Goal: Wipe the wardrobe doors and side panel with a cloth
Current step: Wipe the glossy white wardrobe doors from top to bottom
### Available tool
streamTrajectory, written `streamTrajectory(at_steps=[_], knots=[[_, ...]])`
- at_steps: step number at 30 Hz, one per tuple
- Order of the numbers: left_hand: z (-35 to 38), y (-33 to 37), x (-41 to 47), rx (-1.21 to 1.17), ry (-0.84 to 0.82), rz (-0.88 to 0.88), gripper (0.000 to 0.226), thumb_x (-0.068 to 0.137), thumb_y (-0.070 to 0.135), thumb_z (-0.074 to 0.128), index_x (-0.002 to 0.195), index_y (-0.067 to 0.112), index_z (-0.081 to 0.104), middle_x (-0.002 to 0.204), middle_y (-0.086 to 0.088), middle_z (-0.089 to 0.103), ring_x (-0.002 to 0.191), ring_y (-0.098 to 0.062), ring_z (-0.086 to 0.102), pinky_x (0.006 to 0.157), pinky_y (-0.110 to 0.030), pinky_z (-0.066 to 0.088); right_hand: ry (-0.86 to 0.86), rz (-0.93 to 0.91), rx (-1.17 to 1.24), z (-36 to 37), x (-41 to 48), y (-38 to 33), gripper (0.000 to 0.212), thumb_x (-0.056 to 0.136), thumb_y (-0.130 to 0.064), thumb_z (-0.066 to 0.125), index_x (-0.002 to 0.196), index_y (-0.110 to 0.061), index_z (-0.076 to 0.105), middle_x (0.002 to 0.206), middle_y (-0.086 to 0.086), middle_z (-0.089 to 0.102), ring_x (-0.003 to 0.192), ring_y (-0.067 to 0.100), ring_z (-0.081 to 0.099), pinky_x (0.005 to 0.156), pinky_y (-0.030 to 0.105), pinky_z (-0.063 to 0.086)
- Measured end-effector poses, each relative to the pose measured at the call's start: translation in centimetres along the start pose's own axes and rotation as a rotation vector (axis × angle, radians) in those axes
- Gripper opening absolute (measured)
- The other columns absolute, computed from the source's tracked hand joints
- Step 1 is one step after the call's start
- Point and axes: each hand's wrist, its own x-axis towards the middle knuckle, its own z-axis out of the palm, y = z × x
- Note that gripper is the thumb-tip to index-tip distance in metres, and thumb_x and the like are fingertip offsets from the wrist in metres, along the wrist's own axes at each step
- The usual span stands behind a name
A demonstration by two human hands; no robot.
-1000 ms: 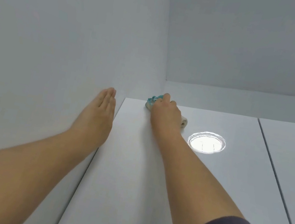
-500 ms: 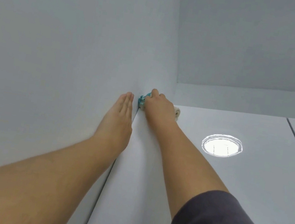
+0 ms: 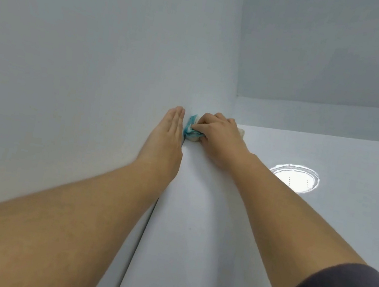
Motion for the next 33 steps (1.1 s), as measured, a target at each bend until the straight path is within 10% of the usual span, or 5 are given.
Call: streamTrajectory(at_steps=[10,26,33], knots=[[-0.2,-0.1,-0.2,-0.030,-0.031,-0.002,0.062,0.102,0.028,0.011,0.144,-0.015,-0.005,0.153,-0.035,-0.006,0.144,-0.045,-0.007,0.118,-0.051,-0.004,-0.006,-0.196,0.039,-1.0,-4.7,-1.2,0.033,0.090,-0.009,0.053,0.117,-0.022,0.069,0.108,0.003,0.060,0.099,0.026,0.051,0.073,0.033,0.030],[0.4,0.5,-0.2,0.052,-0.011,0.003,0.061,0.102,0.025,0.013,0.143,-0.018,-0.002,0.151,-0.039,-0.007,0.143,-0.050,-0.006,0.117,-0.055,-0.004,0.036,0.495,-0.240,-3.5,-6.4,3.3,0.020,0.091,-0.009,0.049,0.109,-0.014,0.057,0.096,0.003,0.028,0.082,0.022,0.033,0.057,0.029,0.028],[0.1,0.3,-0.4,0.061,-0.018,0.004,0.063,0.101,0.025,0.009,0.142,-0.020,-0.007,0.150,-0.041,-0.009,0.142,-0.050,-0.006,0.117,-0.055,-0.004,0.048,0.606,-0.301,-5.3,-8.7,6.0,0.023,0.091,-0.008,0.048,0.113,-0.012,0.053,0.108,0.009,0.042,0.079,0.024,0.035,0.057,0.031,0.029]])
